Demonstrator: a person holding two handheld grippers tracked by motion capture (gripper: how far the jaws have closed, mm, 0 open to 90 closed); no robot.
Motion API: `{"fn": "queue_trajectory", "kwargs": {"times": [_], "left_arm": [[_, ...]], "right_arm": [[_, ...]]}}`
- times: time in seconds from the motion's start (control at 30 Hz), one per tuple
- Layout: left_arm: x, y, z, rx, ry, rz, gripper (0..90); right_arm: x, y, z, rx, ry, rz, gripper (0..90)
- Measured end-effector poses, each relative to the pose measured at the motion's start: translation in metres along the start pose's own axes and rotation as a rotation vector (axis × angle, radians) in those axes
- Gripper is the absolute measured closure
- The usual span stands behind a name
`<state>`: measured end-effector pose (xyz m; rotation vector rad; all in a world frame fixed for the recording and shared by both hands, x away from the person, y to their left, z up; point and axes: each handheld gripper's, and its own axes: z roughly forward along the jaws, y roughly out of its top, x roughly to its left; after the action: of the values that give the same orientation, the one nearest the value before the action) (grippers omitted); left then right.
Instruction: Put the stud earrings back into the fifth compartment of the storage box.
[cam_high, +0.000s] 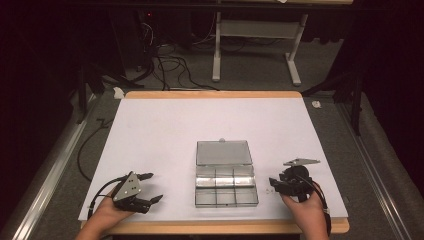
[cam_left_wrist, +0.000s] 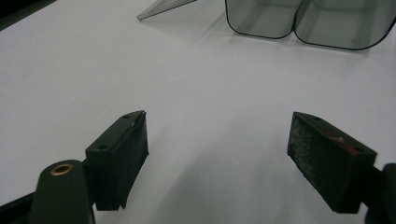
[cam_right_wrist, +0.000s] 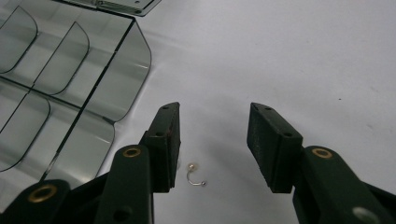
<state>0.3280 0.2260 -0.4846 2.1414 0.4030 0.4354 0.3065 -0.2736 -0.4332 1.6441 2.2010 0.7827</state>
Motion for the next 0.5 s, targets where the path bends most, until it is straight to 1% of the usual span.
{"fn": "queue_trajectory", "kwargs": {"times": [0.1, 0.13, 0.17, 0.23, 0.3, 0.37, 0.43, 0.5], "left_arm": [[0.000, 0.000, 0.000, 0.001, 0.002, 0.002, 20.8], [0.000, 0.000, 0.000, 0.001, 0.002, 0.005, 20.9], [0.000, 0.000, 0.000, 0.001, 0.002, 0.005, 20.8], [0.000, 0.000, 0.000, 0.001, -0.002, -0.003, 20.8], [0.000, 0.000, 0.000, 0.001, -0.001, -0.002, 20.8], [-0.001, 0.000, 0.000, -0.001, 0.003, 0.005, 20.8], [0.000, 0.000, 0.000, 0.000, 0.000, 0.002, 20.7], [0.000, 0.000, 0.000, -0.002, -0.002, -0.003, 20.7]], "right_arm": [[0.001, 0.001, -0.001, 0.020, -0.003, -0.025, 58.3], [0.002, 0.002, -0.002, 0.031, -0.002, -0.030, 59.5], [0.002, 0.004, -0.003, 0.045, -0.006, -0.045, 60.6], [0.004, 0.007, -0.005, 0.066, -0.001, -0.053, 60.4], [0.008, 0.012, -0.006, 0.096, -0.002, -0.065, 59.7], [0.010, 0.014, -0.007, 0.099, 0.001, -0.067, 59.8], [0.015, 0.020, -0.007, 0.107, 0.007, -0.080, 60.0], [0.019, 0.028, -0.004, 0.133, 0.002, -0.084, 59.8]]}}
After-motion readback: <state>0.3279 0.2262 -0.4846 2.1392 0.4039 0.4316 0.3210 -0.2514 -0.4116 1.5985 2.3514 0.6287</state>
